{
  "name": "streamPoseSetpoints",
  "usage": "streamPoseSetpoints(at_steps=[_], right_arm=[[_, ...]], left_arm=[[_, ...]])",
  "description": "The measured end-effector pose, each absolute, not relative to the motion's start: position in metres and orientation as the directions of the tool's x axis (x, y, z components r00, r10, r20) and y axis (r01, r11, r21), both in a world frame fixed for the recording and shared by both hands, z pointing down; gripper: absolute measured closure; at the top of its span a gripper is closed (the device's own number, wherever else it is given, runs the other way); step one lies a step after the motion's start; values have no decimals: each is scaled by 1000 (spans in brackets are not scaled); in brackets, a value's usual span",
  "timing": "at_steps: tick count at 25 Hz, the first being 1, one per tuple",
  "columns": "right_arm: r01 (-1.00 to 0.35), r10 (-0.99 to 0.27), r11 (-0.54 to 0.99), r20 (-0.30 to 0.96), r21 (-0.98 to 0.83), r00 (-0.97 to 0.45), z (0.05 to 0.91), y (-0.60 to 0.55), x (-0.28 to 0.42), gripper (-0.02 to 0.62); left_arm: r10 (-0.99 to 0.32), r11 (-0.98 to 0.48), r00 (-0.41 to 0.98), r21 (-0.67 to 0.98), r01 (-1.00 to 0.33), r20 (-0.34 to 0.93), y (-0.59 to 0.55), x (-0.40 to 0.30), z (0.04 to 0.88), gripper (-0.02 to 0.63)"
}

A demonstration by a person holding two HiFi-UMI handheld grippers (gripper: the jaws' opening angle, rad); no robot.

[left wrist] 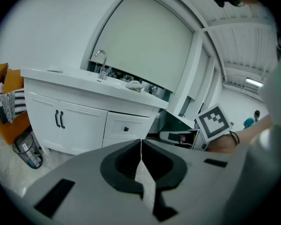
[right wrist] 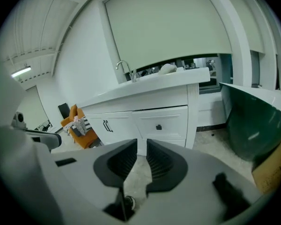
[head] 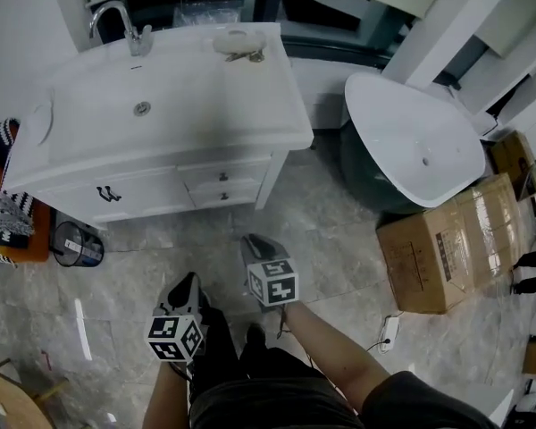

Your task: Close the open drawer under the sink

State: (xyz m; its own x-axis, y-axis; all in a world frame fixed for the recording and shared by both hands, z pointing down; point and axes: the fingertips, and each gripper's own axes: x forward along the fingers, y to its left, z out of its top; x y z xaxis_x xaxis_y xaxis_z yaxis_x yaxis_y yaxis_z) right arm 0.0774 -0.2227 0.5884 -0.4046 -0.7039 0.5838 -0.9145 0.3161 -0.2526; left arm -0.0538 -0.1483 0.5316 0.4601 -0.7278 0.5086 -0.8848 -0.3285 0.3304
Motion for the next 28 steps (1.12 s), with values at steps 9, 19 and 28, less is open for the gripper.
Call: streamPoseSetpoints(at_steps=[9,19,28], right_arm=[[-886,-686,387,561,-257,-463,555,-176,81,561],[-895,-709,357,546,-267,-446,541,-136,90,565],[-895,-750,372,488,-246,-446,490,-59,49,565]], left_arm=[[-747,-318,439,312,-895,500,-119,-45,495,591],[-738,-381,492,317,-869,461,-101,-41,478,591],[-763,-405,514,330,-853,391,-26,-78,441,591]])
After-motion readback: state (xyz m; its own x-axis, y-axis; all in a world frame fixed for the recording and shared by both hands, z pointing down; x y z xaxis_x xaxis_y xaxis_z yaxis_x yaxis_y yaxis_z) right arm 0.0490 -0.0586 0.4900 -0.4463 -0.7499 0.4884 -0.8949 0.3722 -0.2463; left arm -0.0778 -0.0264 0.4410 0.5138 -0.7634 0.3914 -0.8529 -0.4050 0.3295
